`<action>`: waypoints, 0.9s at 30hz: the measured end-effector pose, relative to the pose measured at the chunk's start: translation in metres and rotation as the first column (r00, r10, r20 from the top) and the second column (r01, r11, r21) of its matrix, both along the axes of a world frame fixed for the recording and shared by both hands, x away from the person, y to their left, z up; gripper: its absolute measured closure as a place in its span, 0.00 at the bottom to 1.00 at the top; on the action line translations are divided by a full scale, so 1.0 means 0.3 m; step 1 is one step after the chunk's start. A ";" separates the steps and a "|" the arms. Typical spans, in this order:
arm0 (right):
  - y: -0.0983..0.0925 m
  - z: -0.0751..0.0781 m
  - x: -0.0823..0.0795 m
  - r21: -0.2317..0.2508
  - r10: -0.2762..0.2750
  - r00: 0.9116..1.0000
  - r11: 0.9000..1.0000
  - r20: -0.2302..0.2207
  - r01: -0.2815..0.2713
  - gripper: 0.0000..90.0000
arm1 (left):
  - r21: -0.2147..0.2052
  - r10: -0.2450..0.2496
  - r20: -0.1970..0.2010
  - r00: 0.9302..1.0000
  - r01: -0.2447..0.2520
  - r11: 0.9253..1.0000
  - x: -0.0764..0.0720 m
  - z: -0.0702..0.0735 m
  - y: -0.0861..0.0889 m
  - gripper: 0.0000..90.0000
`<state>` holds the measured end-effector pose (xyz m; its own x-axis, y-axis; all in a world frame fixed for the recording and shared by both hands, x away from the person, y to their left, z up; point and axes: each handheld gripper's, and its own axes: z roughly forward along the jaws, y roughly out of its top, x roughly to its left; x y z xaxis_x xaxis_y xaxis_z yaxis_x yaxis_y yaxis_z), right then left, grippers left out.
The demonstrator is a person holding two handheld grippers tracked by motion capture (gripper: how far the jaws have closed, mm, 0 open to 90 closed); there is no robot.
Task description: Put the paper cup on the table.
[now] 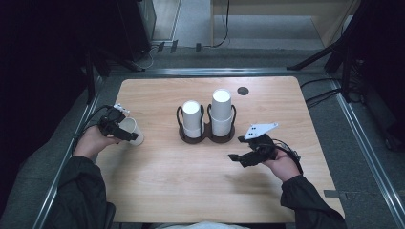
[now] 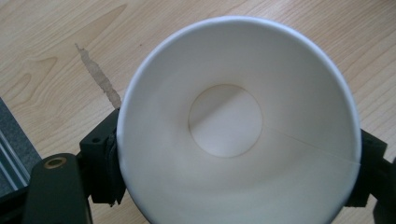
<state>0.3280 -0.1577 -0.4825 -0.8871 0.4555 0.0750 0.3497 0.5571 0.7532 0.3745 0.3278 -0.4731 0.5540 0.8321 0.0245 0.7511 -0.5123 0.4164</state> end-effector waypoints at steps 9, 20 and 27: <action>0.002 0.000 -0.001 0.000 0.003 1.000 1.000 0.003 -0.003 0.25 | -0.020 0.008 -0.001 1.000 -0.008 1.000 0.001 -0.003 0.005 0.18; 0.002 0.000 0.000 -0.001 0.008 1.000 1.000 0.002 -0.008 0.25 | -0.053 0.020 -0.018 1.000 -0.021 0.998 0.003 0.000 0.006 0.12; 0.002 0.000 0.000 -0.001 0.008 1.000 1.000 0.001 -0.008 0.25 | -0.086 0.028 -0.018 0.999 -0.030 0.996 0.002 0.009 0.009 0.07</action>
